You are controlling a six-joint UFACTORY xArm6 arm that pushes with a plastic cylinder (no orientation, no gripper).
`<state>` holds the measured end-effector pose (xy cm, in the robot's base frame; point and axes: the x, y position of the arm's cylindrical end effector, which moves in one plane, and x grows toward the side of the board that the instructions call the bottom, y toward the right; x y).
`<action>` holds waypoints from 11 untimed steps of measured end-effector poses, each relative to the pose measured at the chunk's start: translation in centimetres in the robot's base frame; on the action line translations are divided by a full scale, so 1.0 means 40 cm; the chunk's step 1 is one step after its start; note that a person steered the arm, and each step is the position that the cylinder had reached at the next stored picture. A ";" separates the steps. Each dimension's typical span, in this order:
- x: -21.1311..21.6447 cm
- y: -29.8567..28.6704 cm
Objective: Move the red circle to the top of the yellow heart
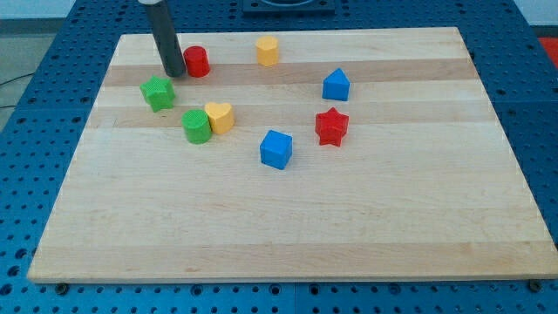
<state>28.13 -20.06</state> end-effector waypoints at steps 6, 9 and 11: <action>0.028 -0.130; 0.007 0.177; -0.017 0.194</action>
